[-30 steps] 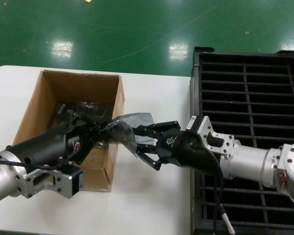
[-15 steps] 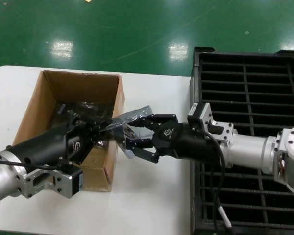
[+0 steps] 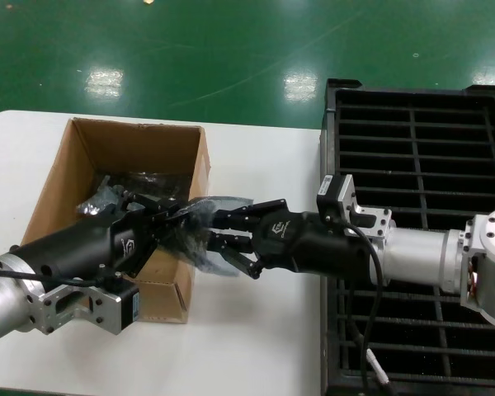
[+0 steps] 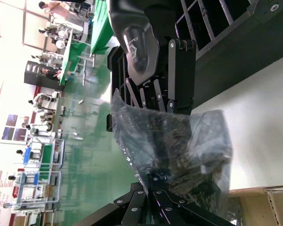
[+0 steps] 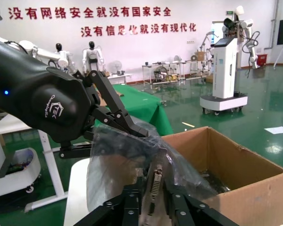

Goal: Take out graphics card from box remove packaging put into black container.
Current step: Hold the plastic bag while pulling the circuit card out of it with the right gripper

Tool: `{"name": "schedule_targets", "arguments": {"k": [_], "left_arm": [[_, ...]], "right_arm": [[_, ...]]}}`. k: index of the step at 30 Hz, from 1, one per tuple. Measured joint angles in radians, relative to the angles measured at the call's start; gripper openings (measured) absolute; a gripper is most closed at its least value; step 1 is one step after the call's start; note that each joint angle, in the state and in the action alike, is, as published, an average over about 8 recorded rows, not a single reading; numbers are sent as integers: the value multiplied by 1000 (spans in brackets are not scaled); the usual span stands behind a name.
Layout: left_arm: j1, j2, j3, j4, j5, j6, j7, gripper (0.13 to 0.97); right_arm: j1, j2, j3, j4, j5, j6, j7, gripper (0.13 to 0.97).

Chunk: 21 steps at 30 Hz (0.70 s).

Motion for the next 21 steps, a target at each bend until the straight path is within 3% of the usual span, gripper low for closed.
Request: {"name": "schedule_targets", "arguments": {"k": [3,21], "left_arm": [[0,0,0,0,0,0,0,140],[0,0,0,0,0,0,0,140]], "right_arm": [[0,-1,4,-5,5,-8,1,232],[-9,-4,27,-47,29,-33,14,184]]}}
